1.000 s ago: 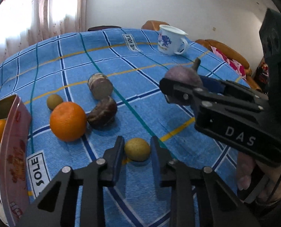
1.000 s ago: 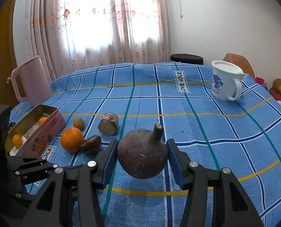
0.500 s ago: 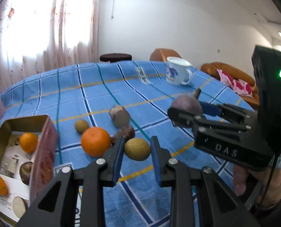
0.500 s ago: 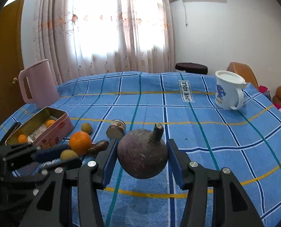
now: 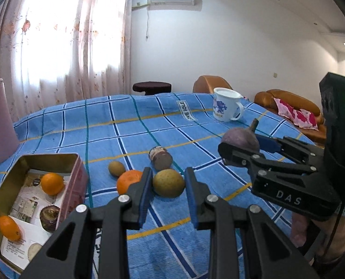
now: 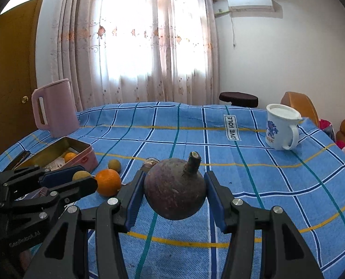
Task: Organize fruits
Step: 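Grasp a yellow-green round fruit with the left gripper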
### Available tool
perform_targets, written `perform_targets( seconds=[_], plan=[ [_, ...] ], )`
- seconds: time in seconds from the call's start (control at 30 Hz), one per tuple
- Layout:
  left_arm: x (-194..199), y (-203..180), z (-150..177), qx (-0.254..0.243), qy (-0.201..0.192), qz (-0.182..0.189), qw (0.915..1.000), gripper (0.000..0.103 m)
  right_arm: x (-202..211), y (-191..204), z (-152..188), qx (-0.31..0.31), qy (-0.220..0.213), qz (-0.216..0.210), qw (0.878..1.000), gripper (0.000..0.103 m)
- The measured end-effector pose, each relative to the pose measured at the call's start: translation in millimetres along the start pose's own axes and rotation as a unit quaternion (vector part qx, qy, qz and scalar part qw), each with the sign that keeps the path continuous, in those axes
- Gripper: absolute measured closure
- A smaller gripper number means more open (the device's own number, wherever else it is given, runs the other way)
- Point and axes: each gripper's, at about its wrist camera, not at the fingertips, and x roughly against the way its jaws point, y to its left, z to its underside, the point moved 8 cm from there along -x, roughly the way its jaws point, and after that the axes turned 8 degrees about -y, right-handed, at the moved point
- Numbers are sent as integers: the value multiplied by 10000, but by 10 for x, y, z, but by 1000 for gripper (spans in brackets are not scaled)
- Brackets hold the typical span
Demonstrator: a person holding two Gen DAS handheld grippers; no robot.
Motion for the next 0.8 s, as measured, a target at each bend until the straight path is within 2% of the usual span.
perform_targets(
  seconds=[0.8],
  plan=[
    [130,64,-91,-117,-407,-288,9987,74,148,65,-79,174,-428,-94,9989,50]
  ],
)
